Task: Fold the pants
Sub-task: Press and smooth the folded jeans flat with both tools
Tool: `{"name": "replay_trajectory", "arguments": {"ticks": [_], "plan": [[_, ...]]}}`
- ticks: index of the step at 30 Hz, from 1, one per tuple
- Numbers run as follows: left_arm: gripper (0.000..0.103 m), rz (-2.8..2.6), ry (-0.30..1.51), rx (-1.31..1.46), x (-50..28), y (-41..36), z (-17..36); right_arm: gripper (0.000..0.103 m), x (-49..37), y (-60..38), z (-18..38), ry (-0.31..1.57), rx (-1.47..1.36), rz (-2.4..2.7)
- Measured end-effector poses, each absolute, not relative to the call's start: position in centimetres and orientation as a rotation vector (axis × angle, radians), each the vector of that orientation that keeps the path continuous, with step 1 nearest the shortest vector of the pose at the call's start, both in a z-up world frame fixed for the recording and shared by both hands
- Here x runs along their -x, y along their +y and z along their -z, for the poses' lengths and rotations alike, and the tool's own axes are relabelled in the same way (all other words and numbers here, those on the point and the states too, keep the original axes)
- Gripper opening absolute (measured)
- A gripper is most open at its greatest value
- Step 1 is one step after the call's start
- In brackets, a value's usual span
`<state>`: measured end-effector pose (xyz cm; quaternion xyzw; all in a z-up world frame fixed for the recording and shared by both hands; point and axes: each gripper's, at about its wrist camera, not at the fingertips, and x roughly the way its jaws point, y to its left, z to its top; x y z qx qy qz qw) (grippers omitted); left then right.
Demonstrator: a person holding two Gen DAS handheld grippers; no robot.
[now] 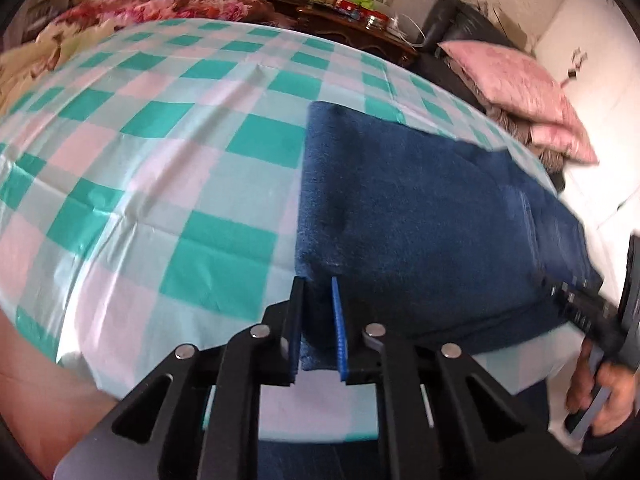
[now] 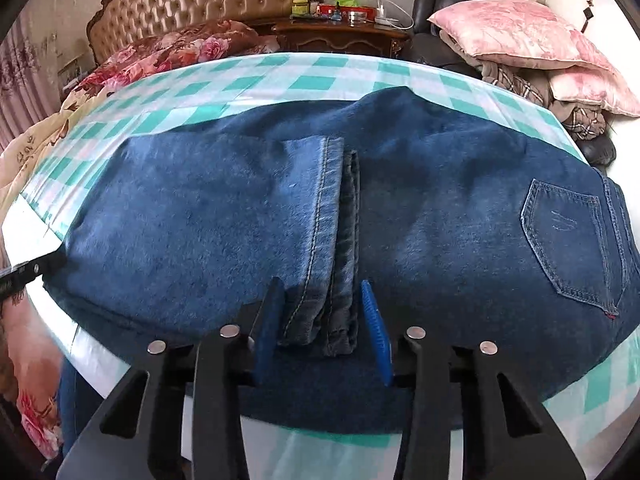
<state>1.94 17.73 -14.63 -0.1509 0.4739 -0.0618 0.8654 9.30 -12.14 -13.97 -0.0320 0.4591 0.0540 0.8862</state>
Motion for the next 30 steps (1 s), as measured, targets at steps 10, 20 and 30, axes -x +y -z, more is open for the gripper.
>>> {"name": "replay_trajectory", "arguments": {"ticks": [10, 20, 30], "plan": [[0.037, 0.164, 0.943, 0.358, -0.3, 18.1, 13.8, 0.041, -11.1, -10.0, 8.3, 0.833, 0.106, -0.121], [0.029, 0.111, 0.932, 0.262, 0.0, 16.5, 14.7, 0.034, -20.5, 4.0, 11.4, 1.011, 0.143, -0.506], [0.027, 0.134, 0.934, 0.349, 0.4, 17.7, 14.8, 0.02, -20.4, 5.7, 14.2, 0.95, 0.249, -0.393]]}}
